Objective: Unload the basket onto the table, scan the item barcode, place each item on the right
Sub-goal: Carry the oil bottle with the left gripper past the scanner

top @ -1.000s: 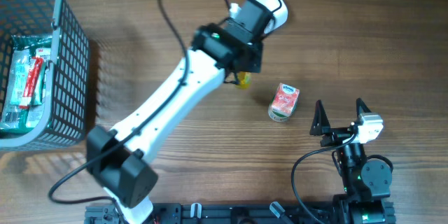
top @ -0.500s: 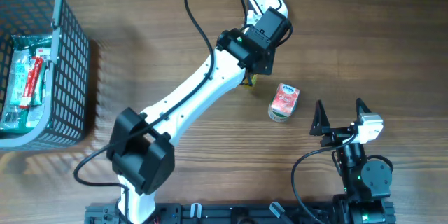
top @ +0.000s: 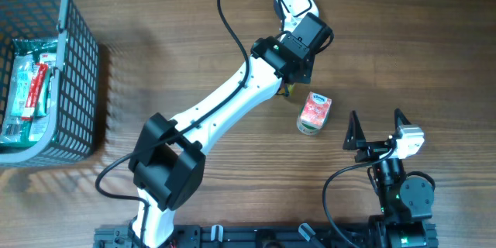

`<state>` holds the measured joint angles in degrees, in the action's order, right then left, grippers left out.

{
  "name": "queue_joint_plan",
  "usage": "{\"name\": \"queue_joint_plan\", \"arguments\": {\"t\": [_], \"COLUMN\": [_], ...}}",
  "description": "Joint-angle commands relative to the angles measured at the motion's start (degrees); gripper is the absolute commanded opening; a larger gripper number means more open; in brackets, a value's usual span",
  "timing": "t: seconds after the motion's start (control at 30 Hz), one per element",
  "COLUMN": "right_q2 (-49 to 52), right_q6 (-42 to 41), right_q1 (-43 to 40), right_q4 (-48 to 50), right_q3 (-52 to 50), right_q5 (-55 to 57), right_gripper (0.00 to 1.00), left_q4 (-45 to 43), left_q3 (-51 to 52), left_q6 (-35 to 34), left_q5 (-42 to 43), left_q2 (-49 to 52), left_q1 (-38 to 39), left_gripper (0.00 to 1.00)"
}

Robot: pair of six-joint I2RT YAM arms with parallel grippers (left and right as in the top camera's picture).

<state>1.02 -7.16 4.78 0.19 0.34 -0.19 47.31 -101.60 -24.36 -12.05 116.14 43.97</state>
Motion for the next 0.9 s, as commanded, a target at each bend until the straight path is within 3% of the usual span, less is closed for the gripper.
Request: {"name": "queue_joint_plan", "arguments": {"t": [0.0, 0.33, 0.47, 0.5, 0.6, 0.7, 0.87], "right_q2": [-0.2, -0.2, -0.2, -0.2, -0.2, -0.2, -0.2], "right_q6": [1.0, 1.0, 1.0, 1.0, 1.0, 1.0, 1.0], "right_q1": [-0.2, -0.2, -0.2, -0.2, -0.2, -0.2, -0.2], "right_q4": [0.2, 0.2, 0.2, 0.2, 0.2, 0.2, 0.2], "right_q3": [0.0, 0.0, 0.0, 0.0, 0.0, 0.0, 0.0], "right_q5": [0.3, 0.3, 0.3, 0.3, 0.3, 0.3, 0.3], "right_gripper": [1.00, 1.00, 1.00, 1.00, 1.00, 1.00, 1.00], "left_q4": [-1.8, -5.1, -5.1, -5.1, -5.1, -5.5, -5.6], "left_q3": [0.4, 4.5, 4.5, 4.5, 4.5, 4.0, 2.4], "left_q6": [-0.6, -0.5, -0.5, -0.5, -0.5, 0.8, 3.2], "left_q5": [0.7, 1.3, 1.4, 1.8, 2.6, 2.6, 0.2], "left_q2": [1.2, 1.2, 1.2, 1.2, 1.2, 0.1, -7.7], "left_q1": [0.5, 0.6, 0.6, 0.6, 0.6, 0.5, -0.2], "left_gripper": [0.23, 0.27, 0.46, 0.62, 0.89, 1.00, 1.00]}}
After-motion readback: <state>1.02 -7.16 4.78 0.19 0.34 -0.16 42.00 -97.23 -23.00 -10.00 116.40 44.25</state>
